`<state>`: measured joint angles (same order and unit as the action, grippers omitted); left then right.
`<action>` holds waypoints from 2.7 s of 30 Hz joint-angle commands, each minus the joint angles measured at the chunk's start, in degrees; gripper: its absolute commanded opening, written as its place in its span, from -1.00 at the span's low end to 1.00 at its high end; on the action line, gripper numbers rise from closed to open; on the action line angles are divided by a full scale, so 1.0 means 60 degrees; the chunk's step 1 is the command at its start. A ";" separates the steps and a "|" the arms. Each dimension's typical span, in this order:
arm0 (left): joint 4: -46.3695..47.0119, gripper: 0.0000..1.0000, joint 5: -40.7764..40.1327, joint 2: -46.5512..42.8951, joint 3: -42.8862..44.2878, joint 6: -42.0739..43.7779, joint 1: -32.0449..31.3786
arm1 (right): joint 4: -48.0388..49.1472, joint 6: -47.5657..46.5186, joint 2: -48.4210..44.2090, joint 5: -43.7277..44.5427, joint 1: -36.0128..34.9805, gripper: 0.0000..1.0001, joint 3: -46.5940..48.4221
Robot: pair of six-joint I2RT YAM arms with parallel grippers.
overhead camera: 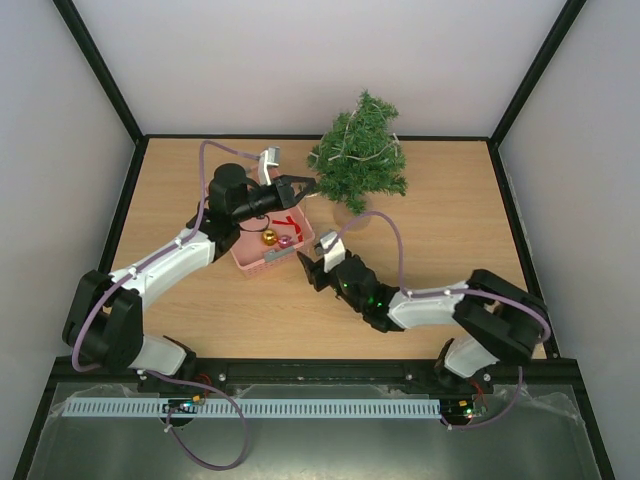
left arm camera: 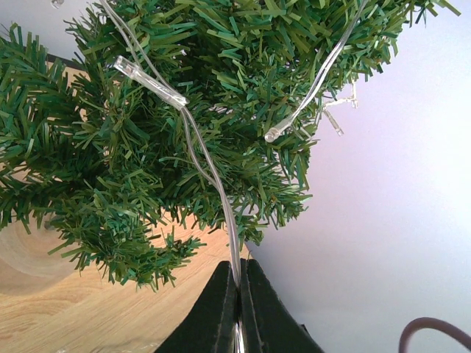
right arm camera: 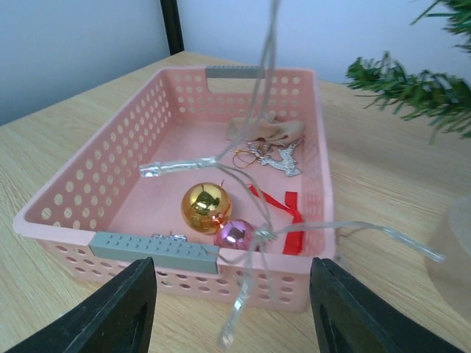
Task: Decorate the small christmas tree
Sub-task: Wrap the decoration item around the Christmas tree.
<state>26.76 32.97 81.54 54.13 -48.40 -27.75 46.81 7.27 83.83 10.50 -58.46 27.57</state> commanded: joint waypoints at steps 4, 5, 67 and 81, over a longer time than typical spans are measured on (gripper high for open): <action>0.0473 -0.95 0.0089 -0.0024 -0.0141 -0.0098 -0.0078 | 0.1549 -0.0214 0.1436 0.0338 0.0060 0.11 0.0763; 0.0475 -0.95 0.0083 -0.0036 -0.0144 -0.0106 -0.0078 | 0.1558 -0.0204 0.1478 0.0486 0.0060 0.08 0.0758; -0.2586 -0.17 -0.0634 -0.0606 0.0324 0.3441 -0.0078 | -0.7712 -0.0712 -0.5592 0.3958 0.2346 -0.97 0.3866; -0.2936 -0.16 -0.0860 -0.0553 0.0435 0.3844 -0.0078 | -0.7701 0.0262 -0.4638 0.3237 0.4745 -0.97 0.3603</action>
<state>10.28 28.82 78.43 55.09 -27.49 -28.01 1.28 6.04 55.51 32.40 -32.93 50.61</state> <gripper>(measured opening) 0.417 0.019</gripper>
